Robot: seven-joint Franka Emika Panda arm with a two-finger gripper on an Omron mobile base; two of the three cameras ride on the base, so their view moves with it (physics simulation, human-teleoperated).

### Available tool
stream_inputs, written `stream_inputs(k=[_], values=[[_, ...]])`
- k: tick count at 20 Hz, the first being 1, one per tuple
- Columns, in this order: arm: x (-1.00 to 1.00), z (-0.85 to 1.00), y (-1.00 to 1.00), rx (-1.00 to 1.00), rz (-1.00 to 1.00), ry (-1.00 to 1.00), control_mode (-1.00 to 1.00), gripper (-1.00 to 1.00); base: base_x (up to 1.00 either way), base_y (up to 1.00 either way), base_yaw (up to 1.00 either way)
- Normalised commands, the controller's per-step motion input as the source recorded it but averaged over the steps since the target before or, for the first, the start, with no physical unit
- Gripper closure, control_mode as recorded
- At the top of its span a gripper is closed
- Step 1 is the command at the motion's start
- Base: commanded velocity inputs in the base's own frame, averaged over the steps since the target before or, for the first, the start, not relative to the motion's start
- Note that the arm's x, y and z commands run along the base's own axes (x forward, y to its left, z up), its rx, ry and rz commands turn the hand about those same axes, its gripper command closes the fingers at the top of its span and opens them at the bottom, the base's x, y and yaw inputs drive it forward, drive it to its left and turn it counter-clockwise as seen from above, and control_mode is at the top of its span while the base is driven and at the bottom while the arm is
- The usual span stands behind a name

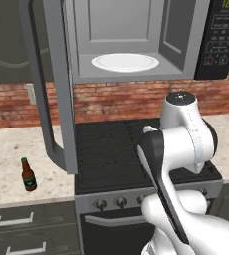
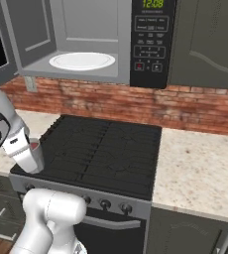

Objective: Place the microwavable item in the microwave. Then, close the microwave door and press the start button.

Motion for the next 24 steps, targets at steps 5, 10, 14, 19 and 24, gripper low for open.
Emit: stream_inputs(k=[5,10,14,19,24], values=[[0.02,0.51,-0.18,0.03,-0.09,-0.02,-1.0,1.0,0.0,-0.03,0.0],[0.04,1.0,-0.34,0.03,-0.18,-0.02,-1.0,1.0,0.0,0.0,0.0],[0.07,0.88,-0.07,0.0,-0.24,-0.06,-1.0,1.0,0.0,0.0,0.0],[0.19,0.47,0.0,0.0,-0.11,-0.33,-1.0,1.0,0.0,0.0,0.0],[0.36,0.52,0.0,0.01,-0.04,-0.27,-1.0,1.0,0.0,0.0,0.0]])
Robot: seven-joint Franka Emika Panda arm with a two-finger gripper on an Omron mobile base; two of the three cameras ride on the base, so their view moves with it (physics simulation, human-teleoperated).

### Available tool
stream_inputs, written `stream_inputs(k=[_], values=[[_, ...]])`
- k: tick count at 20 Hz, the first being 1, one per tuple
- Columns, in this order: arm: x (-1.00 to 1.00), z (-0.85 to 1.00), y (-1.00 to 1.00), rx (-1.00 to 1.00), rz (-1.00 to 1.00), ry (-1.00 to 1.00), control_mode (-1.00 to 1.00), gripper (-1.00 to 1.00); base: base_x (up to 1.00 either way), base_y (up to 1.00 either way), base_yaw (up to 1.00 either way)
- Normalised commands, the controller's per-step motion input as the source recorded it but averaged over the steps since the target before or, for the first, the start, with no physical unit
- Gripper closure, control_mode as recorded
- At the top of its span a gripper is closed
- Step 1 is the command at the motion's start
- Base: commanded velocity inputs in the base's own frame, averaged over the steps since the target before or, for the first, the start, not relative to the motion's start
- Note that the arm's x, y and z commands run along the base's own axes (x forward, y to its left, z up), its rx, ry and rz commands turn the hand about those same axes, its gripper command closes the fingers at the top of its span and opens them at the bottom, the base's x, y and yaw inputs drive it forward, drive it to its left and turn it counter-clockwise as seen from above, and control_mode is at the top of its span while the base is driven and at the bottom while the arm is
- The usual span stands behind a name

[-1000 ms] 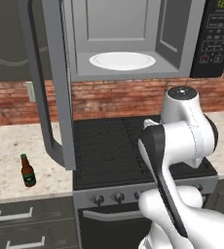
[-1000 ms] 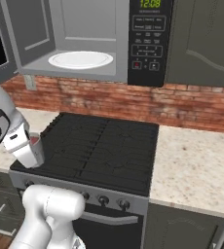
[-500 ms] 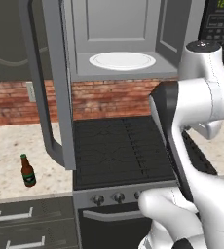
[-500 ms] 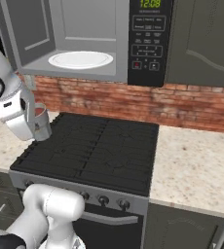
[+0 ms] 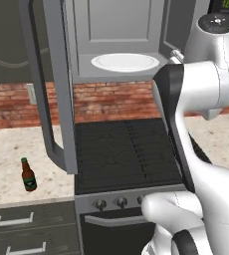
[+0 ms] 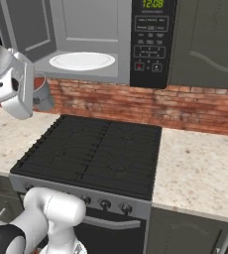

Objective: Place the microwavable item in the microwave. Then, close the microwave door and press the start button.

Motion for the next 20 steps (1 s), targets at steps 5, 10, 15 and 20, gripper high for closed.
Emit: stream_inputs(k=[5,10,15,20], values=[[0.53,0.61,0.0,0.01,0.01,-0.19,-1.0,1.0,0.0,0.0,0.0],[0.68,0.31,0.0,0.03,0.01,-0.08,-1.0,1.0,0.0,0.0,0.0],[0.96,0.0,0.0,0.06,0.0,0.0,-1.0,1.0,0.0,0.0,0.0],[0.8,0.06,0.0,0.03,0.0,-0.01,-1.0,1.0,0.0,0.0,0.0]])
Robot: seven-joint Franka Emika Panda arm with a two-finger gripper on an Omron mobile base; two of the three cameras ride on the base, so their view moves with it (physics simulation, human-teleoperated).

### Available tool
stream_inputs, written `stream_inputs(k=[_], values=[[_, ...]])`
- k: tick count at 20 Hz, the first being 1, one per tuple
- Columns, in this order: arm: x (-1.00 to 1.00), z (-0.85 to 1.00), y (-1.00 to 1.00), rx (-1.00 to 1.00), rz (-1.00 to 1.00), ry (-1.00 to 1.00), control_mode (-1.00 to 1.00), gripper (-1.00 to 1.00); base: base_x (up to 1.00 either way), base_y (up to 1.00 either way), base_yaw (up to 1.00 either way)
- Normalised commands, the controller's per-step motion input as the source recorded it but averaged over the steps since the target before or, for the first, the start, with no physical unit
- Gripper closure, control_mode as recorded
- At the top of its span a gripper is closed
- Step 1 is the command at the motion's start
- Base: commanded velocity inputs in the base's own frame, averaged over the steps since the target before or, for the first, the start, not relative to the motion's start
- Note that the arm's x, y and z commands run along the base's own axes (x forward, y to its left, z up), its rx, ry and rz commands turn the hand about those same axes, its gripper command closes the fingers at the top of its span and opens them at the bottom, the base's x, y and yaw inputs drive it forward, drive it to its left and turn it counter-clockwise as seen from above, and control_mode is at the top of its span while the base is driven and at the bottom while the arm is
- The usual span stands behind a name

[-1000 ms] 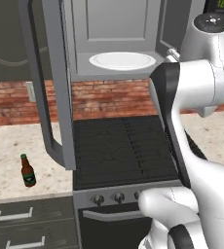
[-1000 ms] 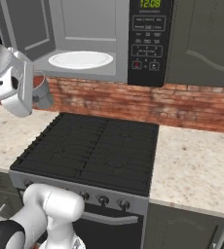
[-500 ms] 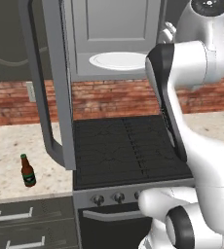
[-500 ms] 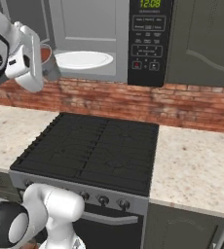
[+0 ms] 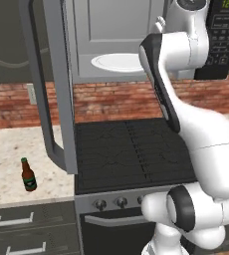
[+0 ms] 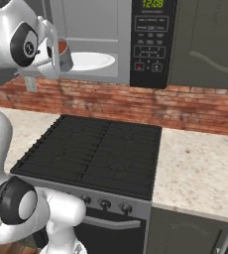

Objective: Place the microwavable item in the microwave. Then, close the microwave door and press the start button.

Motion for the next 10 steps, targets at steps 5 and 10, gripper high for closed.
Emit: stream_inputs(k=[5,10], values=[[0.92,0.0,0.01,0.01,0.0,0.02,-1.0,1.0,0.0,0.0,0.0],[0.84,0.0,0.0,0.0,0.0,0.12,-1.0,1.0,0.0,0.0,0.0]])
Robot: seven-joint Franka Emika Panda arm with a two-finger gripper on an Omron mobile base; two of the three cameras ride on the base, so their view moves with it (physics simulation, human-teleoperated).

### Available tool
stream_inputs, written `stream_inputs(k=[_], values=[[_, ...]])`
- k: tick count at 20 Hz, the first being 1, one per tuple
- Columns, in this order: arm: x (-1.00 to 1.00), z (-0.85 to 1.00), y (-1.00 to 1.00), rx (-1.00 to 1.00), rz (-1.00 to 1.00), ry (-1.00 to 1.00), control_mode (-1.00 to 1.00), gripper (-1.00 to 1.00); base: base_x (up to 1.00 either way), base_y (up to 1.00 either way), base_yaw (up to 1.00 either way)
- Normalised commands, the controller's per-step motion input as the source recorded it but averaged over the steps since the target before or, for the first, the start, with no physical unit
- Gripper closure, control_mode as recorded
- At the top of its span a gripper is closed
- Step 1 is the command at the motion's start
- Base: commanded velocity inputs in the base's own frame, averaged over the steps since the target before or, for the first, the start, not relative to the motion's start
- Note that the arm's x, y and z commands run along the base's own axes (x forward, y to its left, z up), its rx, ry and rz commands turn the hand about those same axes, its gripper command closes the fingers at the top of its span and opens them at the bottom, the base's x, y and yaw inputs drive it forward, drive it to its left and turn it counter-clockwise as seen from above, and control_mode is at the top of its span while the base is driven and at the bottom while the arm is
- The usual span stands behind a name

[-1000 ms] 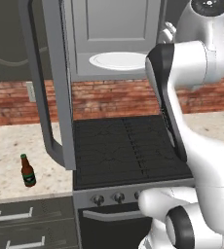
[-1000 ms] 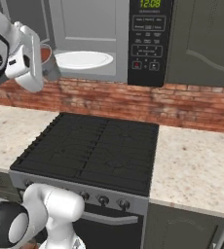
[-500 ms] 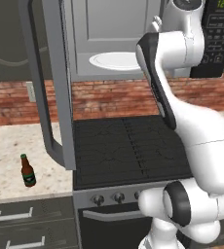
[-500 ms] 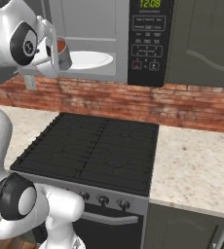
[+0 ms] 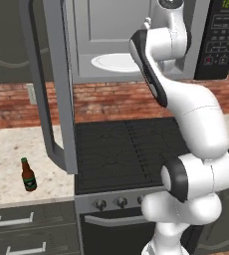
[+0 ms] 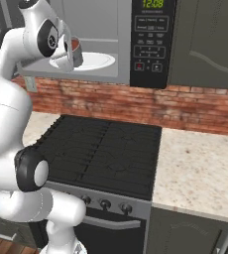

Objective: Place the microwavable item in the microwave. Then, close the microwave door and press the start button.

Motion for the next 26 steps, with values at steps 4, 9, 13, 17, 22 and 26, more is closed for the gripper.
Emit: stream_inputs(k=[4,9,13,17,22,26], values=[[0.7,-0.06,0.04,0.0,0.02,0.19,-1.0,1.0,0.0,0.0,0.0],[0.4,-0.21,0.02,0.0,0.04,0.07,-1.0,1.0,0.0,0.0,0.0],[0.62,-0.14,0.1,0.0,0.02,-0.02,-1.0,1.0,0.0,0.0,0.0],[0.45,-0.23,0.1,0.0,0.02,-0.11,-1.0,1.0,0.0,0.0,0.0],[0.2,-0.27,0.08,0.0,0.0,-0.07,-1.0,-1.0,0.0,0.0,0.0],[0.0,0.09,0.0,0.0,0.0,-0.16,-1.0,-1.0,0.0,0.0,0.0]])
